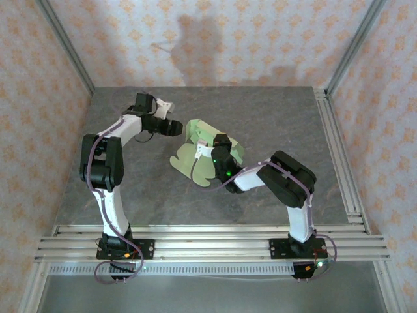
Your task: Fold the paper box
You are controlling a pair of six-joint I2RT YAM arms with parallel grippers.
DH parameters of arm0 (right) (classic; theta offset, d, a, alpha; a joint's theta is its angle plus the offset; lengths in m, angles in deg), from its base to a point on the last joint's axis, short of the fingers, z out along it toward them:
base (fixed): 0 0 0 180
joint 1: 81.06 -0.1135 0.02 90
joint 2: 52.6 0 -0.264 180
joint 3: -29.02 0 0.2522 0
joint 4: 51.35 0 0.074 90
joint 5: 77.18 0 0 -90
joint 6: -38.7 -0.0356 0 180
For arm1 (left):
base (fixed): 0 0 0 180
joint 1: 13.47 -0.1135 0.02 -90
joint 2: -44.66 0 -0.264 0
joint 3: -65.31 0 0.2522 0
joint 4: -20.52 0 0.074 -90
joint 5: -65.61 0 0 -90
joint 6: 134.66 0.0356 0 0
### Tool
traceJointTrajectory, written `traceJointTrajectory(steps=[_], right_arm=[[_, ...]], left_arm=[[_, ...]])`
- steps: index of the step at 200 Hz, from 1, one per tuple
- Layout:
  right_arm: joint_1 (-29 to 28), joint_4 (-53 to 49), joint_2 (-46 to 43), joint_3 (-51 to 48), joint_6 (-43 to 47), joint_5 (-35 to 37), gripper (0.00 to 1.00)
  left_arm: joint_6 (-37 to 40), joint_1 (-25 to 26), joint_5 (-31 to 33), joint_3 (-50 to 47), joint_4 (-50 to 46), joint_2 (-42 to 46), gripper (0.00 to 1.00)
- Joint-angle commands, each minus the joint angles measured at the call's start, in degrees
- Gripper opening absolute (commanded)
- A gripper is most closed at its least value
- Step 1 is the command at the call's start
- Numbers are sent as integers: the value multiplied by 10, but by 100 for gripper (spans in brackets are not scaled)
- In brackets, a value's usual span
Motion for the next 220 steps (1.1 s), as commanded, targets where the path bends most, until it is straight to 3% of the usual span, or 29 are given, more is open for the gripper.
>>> traceJointTrajectory(steps=[1,12,84,134,175,220], right_arm=[[-6,12,-2,-9,2,9,0],[-7,8,-5,-10,0,8,0],[-12,-14,-35,-31,-23,-3,0],[-22,-22,-48,-44,-26,4,0],[-22,-42,-66,-52,-42,6,0],[-23,-56,-70,-51,-53,4,0]], left_arm=[[62,9,-2,41,-57,-21,70],[78,14,2,58,-76,-31,67],[162,47,-63,147,-199,-84,66],[187,49,-85,132,-215,-73,64],[180,60,-66,114,-198,-60,64],[148,69,-57,90,-160,-48,56]])
